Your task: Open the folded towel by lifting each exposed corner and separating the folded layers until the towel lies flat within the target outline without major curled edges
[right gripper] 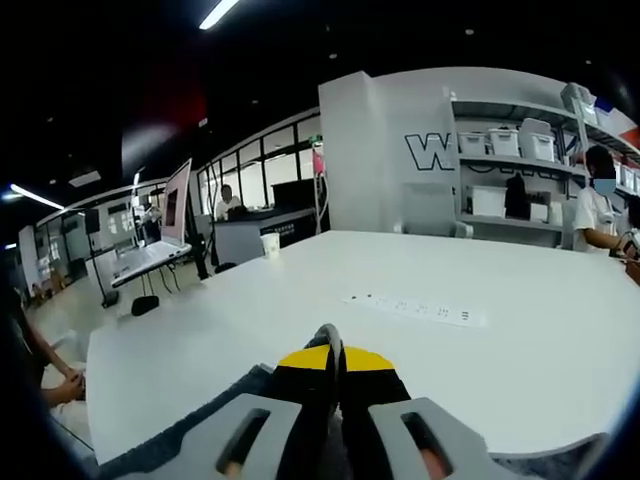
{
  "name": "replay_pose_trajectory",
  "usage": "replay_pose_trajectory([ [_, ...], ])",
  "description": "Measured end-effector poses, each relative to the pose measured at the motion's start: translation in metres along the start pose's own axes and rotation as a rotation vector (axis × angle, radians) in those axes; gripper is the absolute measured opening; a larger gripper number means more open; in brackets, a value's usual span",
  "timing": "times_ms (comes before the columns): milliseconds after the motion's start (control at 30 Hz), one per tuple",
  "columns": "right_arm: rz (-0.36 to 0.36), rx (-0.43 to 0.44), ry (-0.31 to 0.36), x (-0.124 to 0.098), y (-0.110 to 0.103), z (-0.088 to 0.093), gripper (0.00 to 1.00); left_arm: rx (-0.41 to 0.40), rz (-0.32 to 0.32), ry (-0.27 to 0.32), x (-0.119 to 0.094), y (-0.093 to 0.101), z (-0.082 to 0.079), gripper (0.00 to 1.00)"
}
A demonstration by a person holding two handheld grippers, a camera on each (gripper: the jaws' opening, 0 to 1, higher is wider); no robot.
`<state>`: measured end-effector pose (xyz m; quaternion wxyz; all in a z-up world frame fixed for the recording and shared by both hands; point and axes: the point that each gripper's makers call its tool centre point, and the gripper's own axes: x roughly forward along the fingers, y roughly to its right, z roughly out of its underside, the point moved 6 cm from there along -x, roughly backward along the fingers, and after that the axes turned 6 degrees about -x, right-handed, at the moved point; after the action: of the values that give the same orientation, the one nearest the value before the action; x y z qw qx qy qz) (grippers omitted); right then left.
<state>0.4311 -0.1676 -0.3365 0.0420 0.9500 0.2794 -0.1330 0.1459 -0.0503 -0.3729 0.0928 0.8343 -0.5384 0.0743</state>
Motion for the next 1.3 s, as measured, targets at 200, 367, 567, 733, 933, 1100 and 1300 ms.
replay_pose_trajectory([
  [200,-0.002,-0.01,-0.003,0.003,-0.003,-0.006,0.0,0.011,-0.003,0.004,-0.002,0.0,-0.002,0.01],
  [367,-0.009,-0.011,-0.002,0.004,-0.008,-0.009,0.0,0.009,-0.013,0.017,-0.006,-0.002,-0.004,0.01],
  [567,-0.024,-0.012,0.004,0.006,-0.015,-0.012,0.0,-0.002,-0.015,0.032,-0.01,-0.002,-0.007,0.01],
  [733,-0.024,-0.023,0.002,0.009,-0.02,-0.014,0.0,-0.014,-0.017,0.044,-0.013,-0.004,-0.01,0.01],
  [933,-0.041,0.01,0.021,0.009,-0.022,-0.023,0.0,-0.018,-0.019,0.051,-0.016,-0.006,-0.014,0.01],
  [1100,-0.041,-0.007,0.023,0.012,-0.028,-0.028,0.0,-0.026,-0.02,0.07,-0.019,-0.008,-0.02,0.01],
  [1300,-0.044,-0.013,0.028,0.012,-0.032,-0.032,0.0,-0.02,-0.03,0.082,-0.025,-0.011,-0.025,0.01],
])
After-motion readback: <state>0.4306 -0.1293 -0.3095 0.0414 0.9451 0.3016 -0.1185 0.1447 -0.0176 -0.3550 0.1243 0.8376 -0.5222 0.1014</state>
